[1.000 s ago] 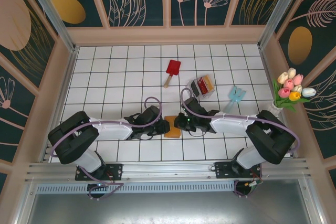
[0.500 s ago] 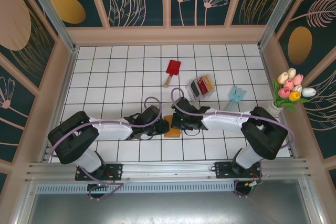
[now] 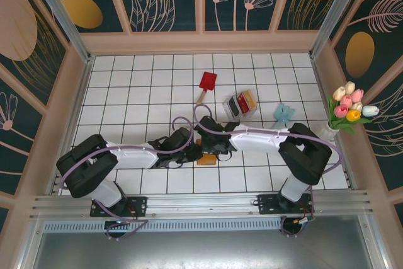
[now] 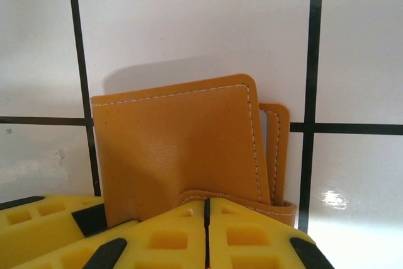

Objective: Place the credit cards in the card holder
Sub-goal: Close the button on the card holder.

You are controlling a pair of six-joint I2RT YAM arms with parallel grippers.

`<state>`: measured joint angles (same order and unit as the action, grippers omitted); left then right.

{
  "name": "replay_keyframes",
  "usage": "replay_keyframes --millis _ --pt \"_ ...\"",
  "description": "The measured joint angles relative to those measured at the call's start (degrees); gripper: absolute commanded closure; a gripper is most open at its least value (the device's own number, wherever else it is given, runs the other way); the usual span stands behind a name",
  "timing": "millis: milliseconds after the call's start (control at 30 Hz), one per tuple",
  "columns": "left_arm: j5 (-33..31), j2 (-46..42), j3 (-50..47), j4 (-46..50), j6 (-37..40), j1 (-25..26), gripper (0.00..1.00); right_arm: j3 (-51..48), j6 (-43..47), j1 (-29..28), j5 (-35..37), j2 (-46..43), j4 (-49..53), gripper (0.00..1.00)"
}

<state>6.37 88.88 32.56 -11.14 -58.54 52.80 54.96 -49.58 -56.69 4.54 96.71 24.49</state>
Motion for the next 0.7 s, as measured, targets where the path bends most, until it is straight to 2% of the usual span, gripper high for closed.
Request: replay_keyframes --millis 300,433,533,567,600,667,700 --pt "-3.06 -4.52 -1.22 1.86 0.04 0.04 0.67 4.90 4.13 0.42 1.64 1.22 4.00 0.82" --pt "-5.09 -7.78 -1.22 2.25 0.07 0.04 0.65 4.92 6.01 3.48 1.66 -3.69 3.13 0.81" --pt "-6.75 -9.25 -1.29 2.73 0.07 0.04 0.65 4.74 6.32 5.62 4.81 -10.25 2.43 0.77" --pt "-7.58 -9.90 -1.29 3.28 0.13 0.04 0.64 4.22 6.29 6.25 6.97 -13.18 1.99 0.73" --pt "-8.72 -10.67 -1.29 3.96 0.31 0.04 0.62 3.50 6.51 6.58 9.05 -15.80 1.77 0.64" --pt "-11.98 -12.92 -1.29 6.08 1.09 0.04 0.58 1.20 7.45 7.30 15.80 -22.99 1.70 0.40" --pt "-13.73 -14.23 -1.27 7.26 1.70 -0.13 0.55 -0.07 8.20 7.69 19.12 -26.27 1.25 0.33"
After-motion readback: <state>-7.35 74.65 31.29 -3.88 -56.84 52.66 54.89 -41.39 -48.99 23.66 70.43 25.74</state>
